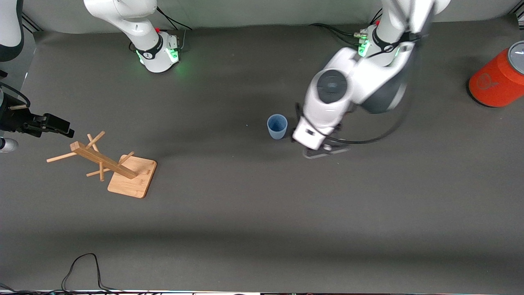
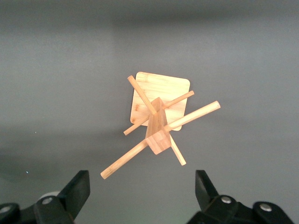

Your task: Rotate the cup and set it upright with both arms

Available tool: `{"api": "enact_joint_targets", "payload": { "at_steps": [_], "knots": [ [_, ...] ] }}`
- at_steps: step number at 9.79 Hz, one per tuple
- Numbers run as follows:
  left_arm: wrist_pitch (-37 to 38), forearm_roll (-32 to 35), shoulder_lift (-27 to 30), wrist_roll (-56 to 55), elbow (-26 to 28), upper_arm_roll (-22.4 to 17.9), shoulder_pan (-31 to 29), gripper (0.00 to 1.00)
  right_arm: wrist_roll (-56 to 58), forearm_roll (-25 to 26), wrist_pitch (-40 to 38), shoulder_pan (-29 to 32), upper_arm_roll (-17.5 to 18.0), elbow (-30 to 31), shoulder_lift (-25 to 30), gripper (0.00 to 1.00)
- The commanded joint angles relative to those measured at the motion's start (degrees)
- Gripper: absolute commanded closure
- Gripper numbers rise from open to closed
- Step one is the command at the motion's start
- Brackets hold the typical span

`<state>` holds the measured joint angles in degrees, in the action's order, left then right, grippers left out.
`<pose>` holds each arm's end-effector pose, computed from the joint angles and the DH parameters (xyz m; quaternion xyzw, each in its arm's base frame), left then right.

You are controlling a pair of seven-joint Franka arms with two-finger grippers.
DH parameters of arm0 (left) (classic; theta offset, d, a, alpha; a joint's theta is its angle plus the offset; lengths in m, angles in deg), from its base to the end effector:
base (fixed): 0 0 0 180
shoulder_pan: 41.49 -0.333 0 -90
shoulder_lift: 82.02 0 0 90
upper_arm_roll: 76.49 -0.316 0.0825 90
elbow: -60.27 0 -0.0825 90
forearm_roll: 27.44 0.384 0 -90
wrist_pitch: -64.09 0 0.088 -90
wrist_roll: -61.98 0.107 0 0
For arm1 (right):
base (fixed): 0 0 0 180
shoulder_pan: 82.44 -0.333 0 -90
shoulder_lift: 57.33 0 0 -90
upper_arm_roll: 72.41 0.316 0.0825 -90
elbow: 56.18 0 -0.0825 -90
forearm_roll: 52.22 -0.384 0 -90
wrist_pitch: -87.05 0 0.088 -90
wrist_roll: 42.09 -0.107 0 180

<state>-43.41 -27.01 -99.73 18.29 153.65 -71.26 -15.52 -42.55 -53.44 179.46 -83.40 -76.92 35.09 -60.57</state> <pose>0.5538 -0.3281 0.4361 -0.9935 -0.1092 0.0307 0.0104 0.5726 -0.0321 0.5858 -0.9992 0.0356 0.0180 0.0089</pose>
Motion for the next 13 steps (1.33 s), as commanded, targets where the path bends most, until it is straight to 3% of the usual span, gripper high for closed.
{"api": "enact_joint_targets", "payload": {
  "at_steps": [1,4,6,10,13],
  "knots": [
    [5.1,1.7,4.1,12.2,-0.4,0.2,-9.3,0.00,-1.2,0.0,-0.6,-0.5,-0.3,-1.6,-0.9,0.00],
    [11.8,1.7,9.5,30.8,-0.1,0.3,-22.9,0.00,-1.2,0.0,-0.6,-0.4,-0.4,-1.9,-0.8,0.00],
    [12.0,1.4,13.8,32.7,0.4,0.3,-27.3,0.00,-1.2,0.1,-0.6,-0.5,-0.4,-2.4,-1.0,0.00],
    [12.7,1.3,21.6,41.4,2.7,-0.9,-28.0,0.00,-1.2,0.1,-0.6,-0.4,-0.4,-2.5,-1.1,0.00],
    [16.6,0.7,21.5,44.5,2.5,-2.1,-28.1,0.00,-1.2,0.1,-0.6,-0.4,-0.4,-2.5,-1.1,0.00]
  ]
}}
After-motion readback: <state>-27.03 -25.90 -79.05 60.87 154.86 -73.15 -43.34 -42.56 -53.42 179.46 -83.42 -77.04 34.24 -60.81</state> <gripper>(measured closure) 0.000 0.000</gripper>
